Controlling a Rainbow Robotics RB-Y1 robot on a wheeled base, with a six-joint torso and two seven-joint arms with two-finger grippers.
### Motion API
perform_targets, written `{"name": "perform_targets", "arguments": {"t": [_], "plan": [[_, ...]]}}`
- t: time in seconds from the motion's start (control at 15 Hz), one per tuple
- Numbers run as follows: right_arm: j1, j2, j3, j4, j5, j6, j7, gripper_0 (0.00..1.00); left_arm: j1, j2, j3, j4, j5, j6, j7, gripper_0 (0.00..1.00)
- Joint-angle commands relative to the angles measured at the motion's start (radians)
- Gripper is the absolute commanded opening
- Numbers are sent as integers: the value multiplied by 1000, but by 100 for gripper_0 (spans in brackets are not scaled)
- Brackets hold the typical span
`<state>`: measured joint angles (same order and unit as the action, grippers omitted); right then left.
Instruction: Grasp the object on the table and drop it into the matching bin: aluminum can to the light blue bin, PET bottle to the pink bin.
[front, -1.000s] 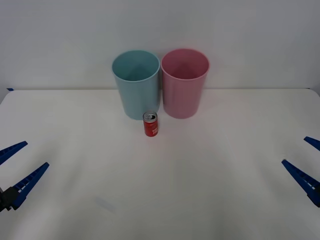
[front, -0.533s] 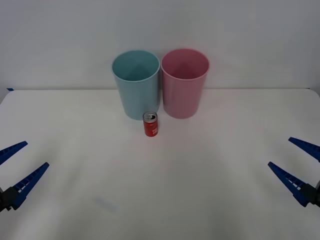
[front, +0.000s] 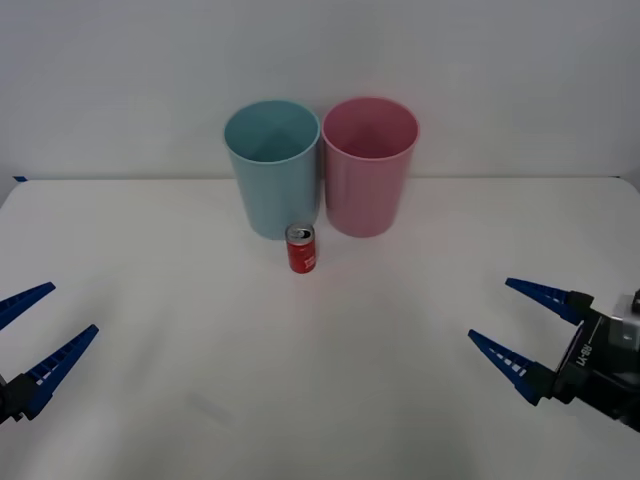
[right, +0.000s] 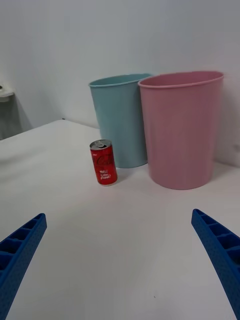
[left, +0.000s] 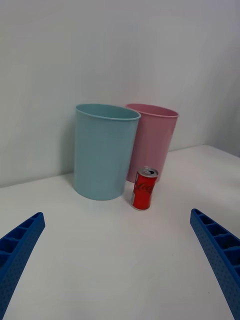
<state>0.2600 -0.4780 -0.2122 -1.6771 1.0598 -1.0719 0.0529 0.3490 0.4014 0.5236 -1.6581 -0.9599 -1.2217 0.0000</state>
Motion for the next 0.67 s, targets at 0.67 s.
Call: {"name": "perform_targets", "arguments": {"t": [0.67], "plan": [[-240, 21, 226, 208, 71, 89, 68, 100, 0, 0, 0, 0, 0, 0, 0, 100]]}}
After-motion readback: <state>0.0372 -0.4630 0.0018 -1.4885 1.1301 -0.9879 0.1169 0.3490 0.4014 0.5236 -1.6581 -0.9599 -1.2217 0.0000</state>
